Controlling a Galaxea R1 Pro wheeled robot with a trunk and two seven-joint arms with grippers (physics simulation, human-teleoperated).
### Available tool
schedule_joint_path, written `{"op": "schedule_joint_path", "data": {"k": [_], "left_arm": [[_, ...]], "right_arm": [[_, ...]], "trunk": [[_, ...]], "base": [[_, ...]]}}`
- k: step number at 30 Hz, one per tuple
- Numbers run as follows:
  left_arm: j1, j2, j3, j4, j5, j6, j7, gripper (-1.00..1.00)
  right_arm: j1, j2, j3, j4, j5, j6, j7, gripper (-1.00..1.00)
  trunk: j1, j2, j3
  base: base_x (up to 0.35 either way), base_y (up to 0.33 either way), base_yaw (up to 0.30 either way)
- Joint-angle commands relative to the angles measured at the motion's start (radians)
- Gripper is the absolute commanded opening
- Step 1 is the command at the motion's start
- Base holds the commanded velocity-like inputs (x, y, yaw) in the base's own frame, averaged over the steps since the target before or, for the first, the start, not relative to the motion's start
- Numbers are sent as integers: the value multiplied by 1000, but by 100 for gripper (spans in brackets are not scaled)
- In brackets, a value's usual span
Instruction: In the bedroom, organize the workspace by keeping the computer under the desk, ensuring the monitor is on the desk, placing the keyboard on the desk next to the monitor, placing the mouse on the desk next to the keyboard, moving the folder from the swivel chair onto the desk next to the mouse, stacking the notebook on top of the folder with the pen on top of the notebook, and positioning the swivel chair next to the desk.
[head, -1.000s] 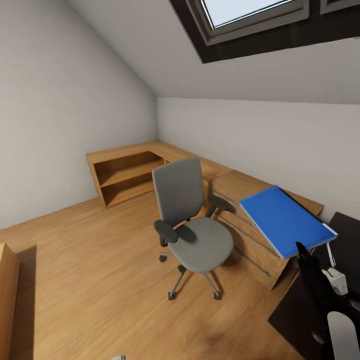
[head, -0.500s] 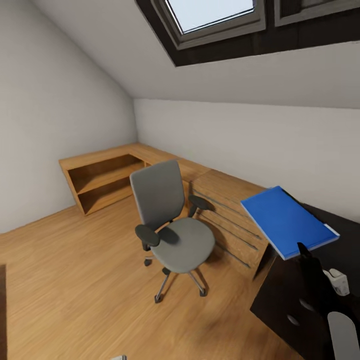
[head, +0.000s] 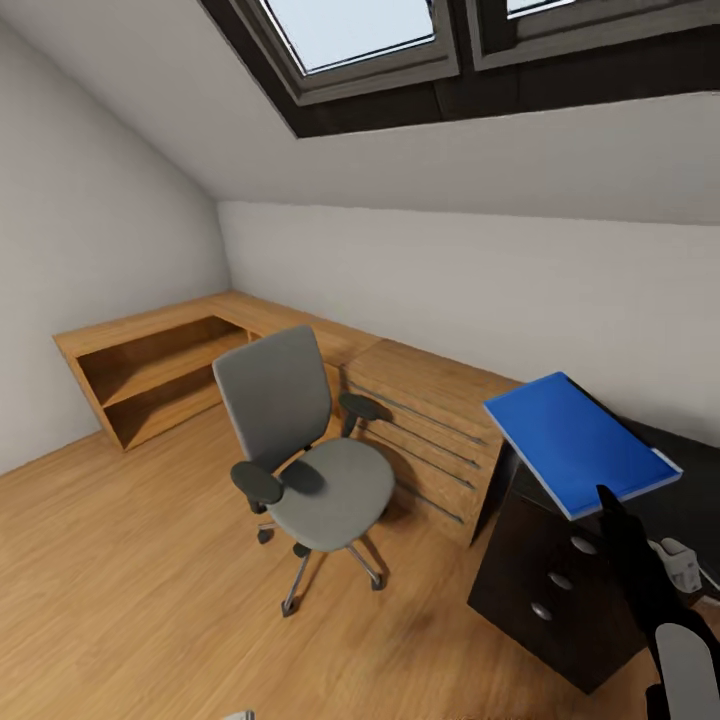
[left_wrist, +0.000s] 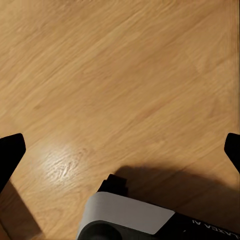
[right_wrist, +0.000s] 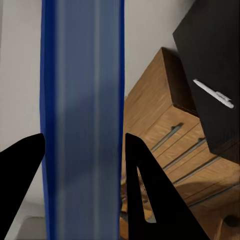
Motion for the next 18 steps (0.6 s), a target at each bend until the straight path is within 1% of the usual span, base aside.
{"op": "schedule_joint_path", "data": {"k": [1, 5, 8, 9, 10, 11, 12, 13, 18], "left_arm": [[-1, 1, -8, -1, 9, -2, 7, 100], [-1, 1, -8, -1, 9, -2, 7, 100], [-1, 1, -8, -1, 9, -2, 7, 100], [-1, 1, -8, -1, 9, -2, 7, 100], [-1, 1, -8, -1, 9, -2, 7, 100], [-1, 1, -8, -1, 9, -2, 7, 100], [-1, 1, -8, -1, 9, -2, 7, 100], [-1, 1, -8, -1, 9, -2, 7, 100], [-1, 1, -8, -1, 9, -2, 7, 100]], "right_arm": [[-1, 1, -3, 0, -6, 8, 3, -100], [-1, 1, -3, 0, -7, 8, 3, -100], [-1, 4, -10, -4, -30, -11, 7, -100], [-1, 4, -10, -5, -44, -16, 7, -100], [-1, 4, -10, -4, -71, -19, 8, -100], [-1, 3, -10, -3, -113, -22, 12, -100], [-1, 3, -10, -3, -132, -23, 14, -100], [-1, 2, -10, -2, -161, -25, 17, -100], [-1, 4, -11, -1, -169, -24, 15, -100]], "trunk": [[-4, 6, 2], [-19, 34, 15], [-31, 55, 24], [-35, 62, 27], [-38, 69, 30], [-42, 76, 33], [-46, 83, 36], [-46, 83, 36], [-46, 83, 36]], "base": [[0, 0, -267], [0, 0, -268], [0, 0, -76], [0, 0, -35], [0, 0, -22], [0, 0, -11], [0, 0, -7], [0, 0, -1], [0, 0, 0]]}}
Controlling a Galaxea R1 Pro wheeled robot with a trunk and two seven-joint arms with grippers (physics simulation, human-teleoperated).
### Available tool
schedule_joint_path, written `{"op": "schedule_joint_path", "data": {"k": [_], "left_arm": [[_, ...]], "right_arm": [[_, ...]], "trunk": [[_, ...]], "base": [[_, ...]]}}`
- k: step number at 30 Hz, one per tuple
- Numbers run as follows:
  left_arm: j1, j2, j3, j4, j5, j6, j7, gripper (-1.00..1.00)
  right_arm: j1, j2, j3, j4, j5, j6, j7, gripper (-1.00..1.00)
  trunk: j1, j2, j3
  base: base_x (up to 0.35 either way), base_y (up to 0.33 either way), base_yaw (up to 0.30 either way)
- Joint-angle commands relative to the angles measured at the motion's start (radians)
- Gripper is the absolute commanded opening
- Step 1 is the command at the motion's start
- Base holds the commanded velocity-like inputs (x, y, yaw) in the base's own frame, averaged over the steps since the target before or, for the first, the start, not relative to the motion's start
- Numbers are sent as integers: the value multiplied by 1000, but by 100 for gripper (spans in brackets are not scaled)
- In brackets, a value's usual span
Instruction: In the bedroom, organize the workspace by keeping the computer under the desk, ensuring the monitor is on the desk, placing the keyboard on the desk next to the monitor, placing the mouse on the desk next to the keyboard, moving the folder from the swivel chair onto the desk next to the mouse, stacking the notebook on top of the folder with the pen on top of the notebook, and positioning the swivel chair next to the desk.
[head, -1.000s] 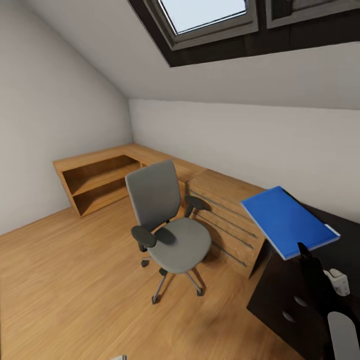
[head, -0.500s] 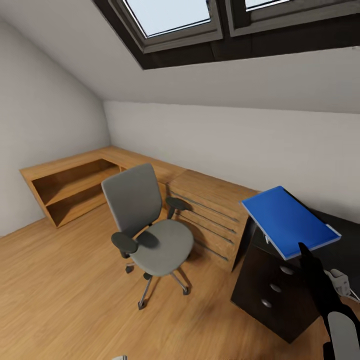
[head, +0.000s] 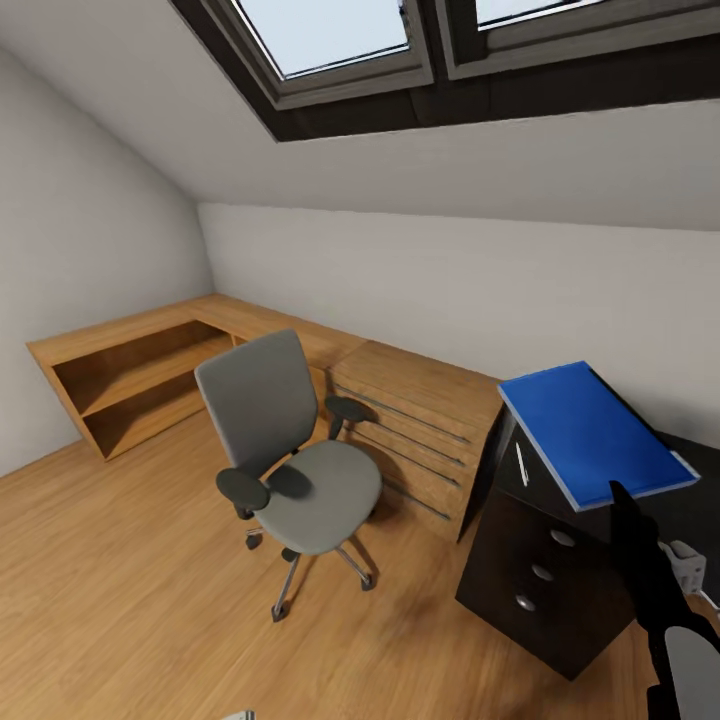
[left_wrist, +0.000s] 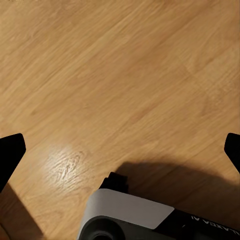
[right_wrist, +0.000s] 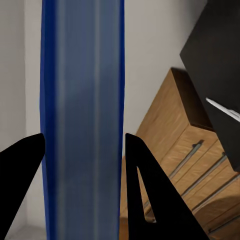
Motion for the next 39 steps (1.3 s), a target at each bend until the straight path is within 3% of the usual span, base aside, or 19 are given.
{"op": "schedule_joint_path", "data": {"k": [1, 10, 19, 24, 39], "left_arm": [[-1, 1, -8, -1, 9, -2, 7, 100], [-1, 1, -8, -1, 9, -2, 7, 100], [-1, 1, -8, 0, 10, -2, 7, 100], [-1, 0, -8, 2, 10, -2, 7, 100], [-1, 0, -22, 2, 9, -2, 7, 100]], "right_arm": [[-1, 2, -3, 0, -7, 8, 1, -100], [-1, 0, -4, 0, -6, 4, -4, -100], [-2, -8, -1, 72, -5, -1, -56, -100], [-2, -24, -1, 79, -7, -30, -63, -100], [-2, -25, -4, 78, -7, -33, -63, -100]], "trunk": [[0, -1, -1], [0, -1, -1], [0, -1, -1], [0, -1, -1], [0, -1, -1]], "base": [[0, 0, 0], [0, 0, -66], [0, 0, -241], [0, 0, -256], [0, 0, -265]]}}
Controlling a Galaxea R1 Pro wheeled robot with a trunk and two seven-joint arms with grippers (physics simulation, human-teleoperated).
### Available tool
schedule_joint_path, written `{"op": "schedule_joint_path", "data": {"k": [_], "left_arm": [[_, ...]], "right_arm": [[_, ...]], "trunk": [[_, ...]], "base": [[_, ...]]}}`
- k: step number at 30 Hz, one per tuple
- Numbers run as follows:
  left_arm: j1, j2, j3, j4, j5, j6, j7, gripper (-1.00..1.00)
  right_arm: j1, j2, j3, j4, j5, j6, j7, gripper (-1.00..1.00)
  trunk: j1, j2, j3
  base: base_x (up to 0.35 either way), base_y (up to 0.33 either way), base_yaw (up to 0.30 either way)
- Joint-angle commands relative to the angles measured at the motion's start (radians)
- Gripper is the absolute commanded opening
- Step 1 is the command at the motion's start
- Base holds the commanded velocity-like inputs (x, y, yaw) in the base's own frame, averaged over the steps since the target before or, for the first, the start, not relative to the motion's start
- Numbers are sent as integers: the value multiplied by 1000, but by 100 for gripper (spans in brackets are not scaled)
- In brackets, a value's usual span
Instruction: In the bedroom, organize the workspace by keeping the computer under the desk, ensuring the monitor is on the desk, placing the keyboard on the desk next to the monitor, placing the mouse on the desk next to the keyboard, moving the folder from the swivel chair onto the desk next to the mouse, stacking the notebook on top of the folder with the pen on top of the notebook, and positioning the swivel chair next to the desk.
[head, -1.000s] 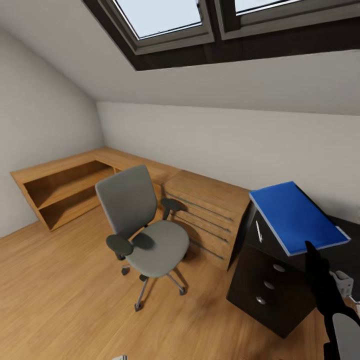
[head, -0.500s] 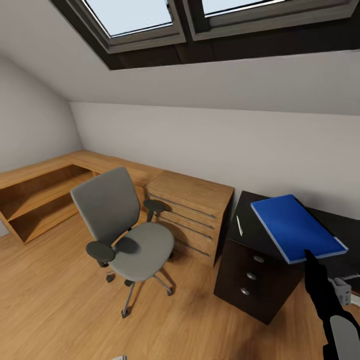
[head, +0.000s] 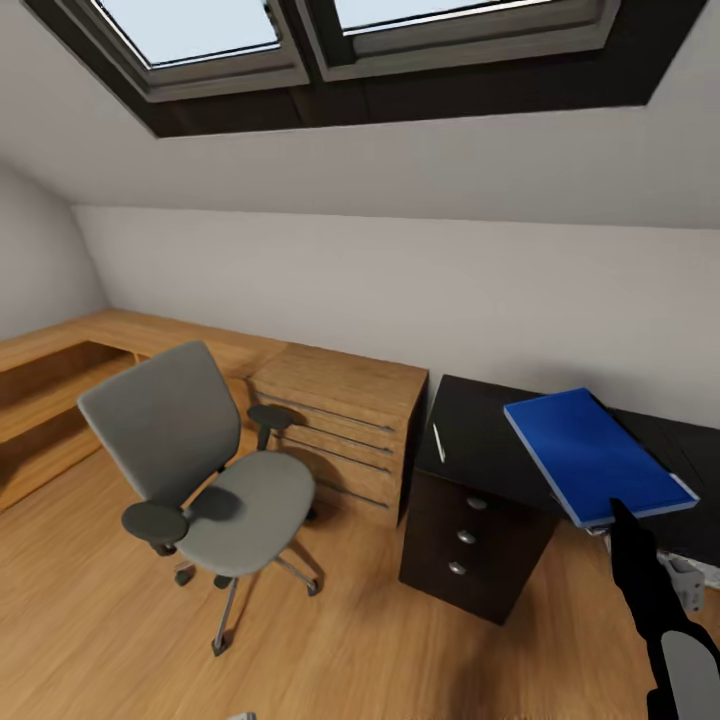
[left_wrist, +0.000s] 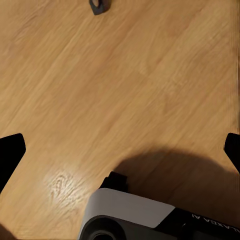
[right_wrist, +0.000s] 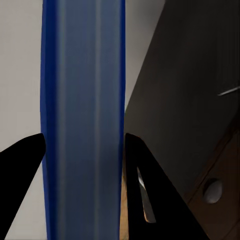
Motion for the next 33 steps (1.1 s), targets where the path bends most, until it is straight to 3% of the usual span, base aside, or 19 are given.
{"op": "schedule_joint_path", "data": {"k": [1, 33], "left_arm": [[-1, 1, -9, -1, 9, -2, 8, 100], [-1, -10, -23, 14, 10, -2, 8, 100]], "right_arm": [[-1, 1, -3, -1, -8, 8, 1, -100], [-1, 1, -5, -1, -8, 6, 1, -100]], "trunk": [[0, -1, -1], [0, -1, -1]], "base": [[0, 0, -276], [0, 0, -280]]}}
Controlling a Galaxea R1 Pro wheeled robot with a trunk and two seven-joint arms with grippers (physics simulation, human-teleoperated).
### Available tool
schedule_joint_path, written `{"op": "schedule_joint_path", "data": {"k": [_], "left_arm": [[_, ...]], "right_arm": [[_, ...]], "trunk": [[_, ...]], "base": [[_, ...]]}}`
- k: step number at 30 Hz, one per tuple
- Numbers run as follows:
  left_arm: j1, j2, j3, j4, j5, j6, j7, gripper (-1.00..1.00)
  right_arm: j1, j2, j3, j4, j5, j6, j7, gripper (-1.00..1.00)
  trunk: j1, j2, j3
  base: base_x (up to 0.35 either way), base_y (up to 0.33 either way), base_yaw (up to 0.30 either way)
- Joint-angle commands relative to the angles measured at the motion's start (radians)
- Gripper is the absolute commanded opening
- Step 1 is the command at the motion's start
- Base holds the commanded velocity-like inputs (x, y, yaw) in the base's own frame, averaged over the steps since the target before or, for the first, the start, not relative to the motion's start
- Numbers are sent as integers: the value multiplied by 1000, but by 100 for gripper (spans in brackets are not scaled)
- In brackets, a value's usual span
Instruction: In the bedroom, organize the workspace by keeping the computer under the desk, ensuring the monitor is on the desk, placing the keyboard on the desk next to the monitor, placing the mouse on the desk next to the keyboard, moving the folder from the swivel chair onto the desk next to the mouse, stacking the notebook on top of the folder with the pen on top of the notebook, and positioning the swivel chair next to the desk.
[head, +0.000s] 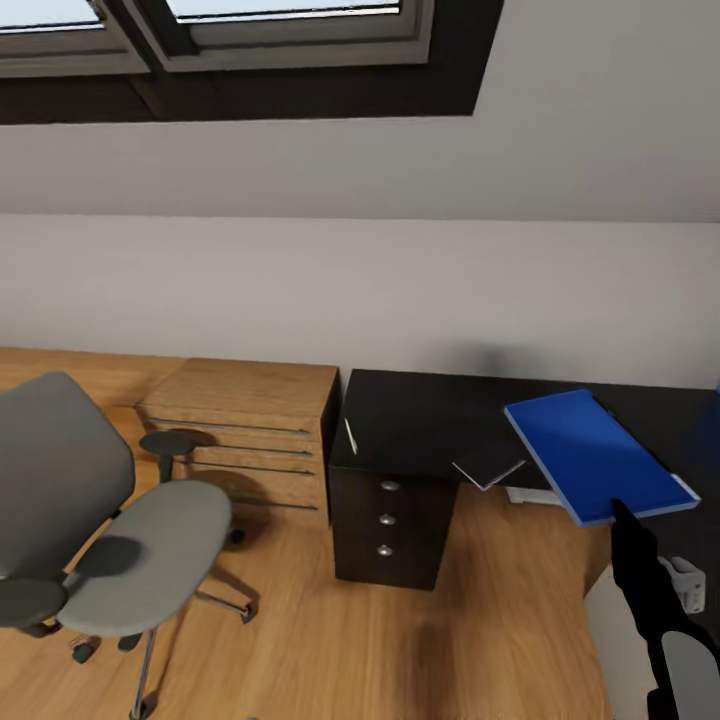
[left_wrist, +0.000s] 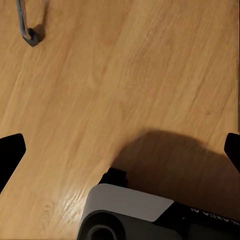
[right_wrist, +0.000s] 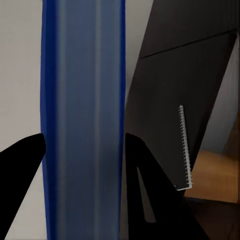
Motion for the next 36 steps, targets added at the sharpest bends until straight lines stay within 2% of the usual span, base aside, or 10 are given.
{"op": "schedule_joint_path", "data": {"k": [1, 22, 28, 31, 36], "left_arm": [[-1, 1, -8, -1, 9, -2, 7, 100], [-1, 0, -11, 10, 9, -3, 7, 100], [-1, 1, -11, 12, 9, -3, 7, 100], [-1, 1, -11, 13, 10, -3, 7, 100], [-1, 1, -10, 13, 10, -3, 7, 100]], "right_arm": [[-1, 1, -3, -1, -8, 8, 1, -100], [-1, 0, -3, 2, -8, 10, 2, -100], [-1, 1, -2, 1, -11, 12, 7, -100], [-1, 1, 0, -1, -49, 12, 12, -100], [-1, 2, 0, -6, -57, 17, 11, -100]], "trunk": [[0, -1, -1], [0, -1, -2], [0, -1, -4], [0, -1, -4], [0, -1, -4]], "base": [[0, 0, -280], [0, -9, -280], [0, -276, -67], [0, -273, -5], [0, -55, 0]]}}
